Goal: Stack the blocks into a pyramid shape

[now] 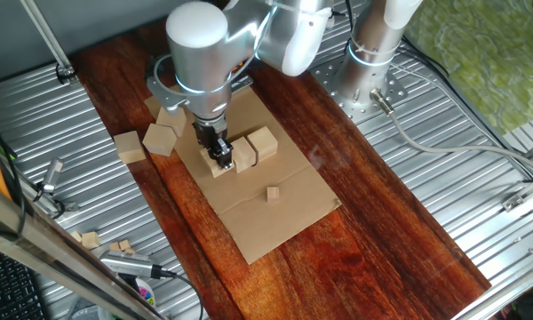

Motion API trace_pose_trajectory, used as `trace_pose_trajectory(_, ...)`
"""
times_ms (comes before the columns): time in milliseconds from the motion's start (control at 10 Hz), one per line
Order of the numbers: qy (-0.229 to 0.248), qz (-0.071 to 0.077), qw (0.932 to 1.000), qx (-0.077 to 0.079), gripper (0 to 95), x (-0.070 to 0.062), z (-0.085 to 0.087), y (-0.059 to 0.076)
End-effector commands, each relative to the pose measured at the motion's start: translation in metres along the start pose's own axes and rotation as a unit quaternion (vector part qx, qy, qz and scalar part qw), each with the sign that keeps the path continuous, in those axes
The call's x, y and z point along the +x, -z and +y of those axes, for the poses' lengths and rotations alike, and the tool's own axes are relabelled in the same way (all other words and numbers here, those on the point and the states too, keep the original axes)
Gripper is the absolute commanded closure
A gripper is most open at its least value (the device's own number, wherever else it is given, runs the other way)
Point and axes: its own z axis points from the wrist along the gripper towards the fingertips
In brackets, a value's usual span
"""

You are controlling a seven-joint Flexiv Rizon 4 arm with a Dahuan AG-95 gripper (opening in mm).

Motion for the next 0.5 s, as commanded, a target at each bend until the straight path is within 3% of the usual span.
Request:
trace_pose_trajectory(100,-0.002,0.000,1.0000,0.002,95.0,0.000,0.000,-0.003)
trace_pose_trajectory(500,-0.001,0.001,1.0000,0.002,95.0,0.000,0.001,-0.014)
